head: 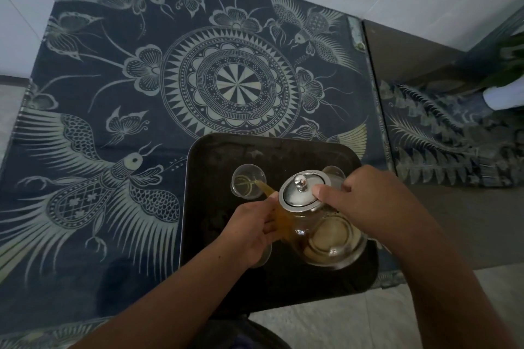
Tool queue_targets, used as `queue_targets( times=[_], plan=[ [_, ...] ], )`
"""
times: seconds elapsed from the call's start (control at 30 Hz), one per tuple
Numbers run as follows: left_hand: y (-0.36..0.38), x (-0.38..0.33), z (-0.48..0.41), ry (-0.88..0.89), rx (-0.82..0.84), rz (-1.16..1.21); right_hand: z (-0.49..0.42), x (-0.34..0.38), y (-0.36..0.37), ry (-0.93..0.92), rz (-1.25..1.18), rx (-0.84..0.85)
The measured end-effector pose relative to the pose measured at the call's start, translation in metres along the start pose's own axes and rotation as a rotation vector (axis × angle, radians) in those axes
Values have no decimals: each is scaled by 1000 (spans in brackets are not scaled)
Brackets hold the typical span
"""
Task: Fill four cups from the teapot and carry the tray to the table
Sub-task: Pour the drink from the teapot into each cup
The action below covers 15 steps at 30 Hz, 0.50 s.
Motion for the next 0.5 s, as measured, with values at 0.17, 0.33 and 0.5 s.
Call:
queue_targets(
  times=[0.17, 0.33, 0.5],
  plan=[
    [3, -1, -2, -8, 11, -2, -2, -1, -3, -7, -1, -10],
    [5, -2, -2, -19, 3, 5, -3, -3, -4, 2, 1, -9],
    [5, 1, -2, -35, 9, 15, -3, 0, -5, 5, 18, 5]
  ],
)
Point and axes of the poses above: each hand's wrist, its own z-axis away from the middle knuckle, its own y-axis out of the palm, x = y × z, the point moved 6 cm from there along -z, towards the middle knuckle, and after that the axes turned 11 degrees about x, right-handed, at the moved point
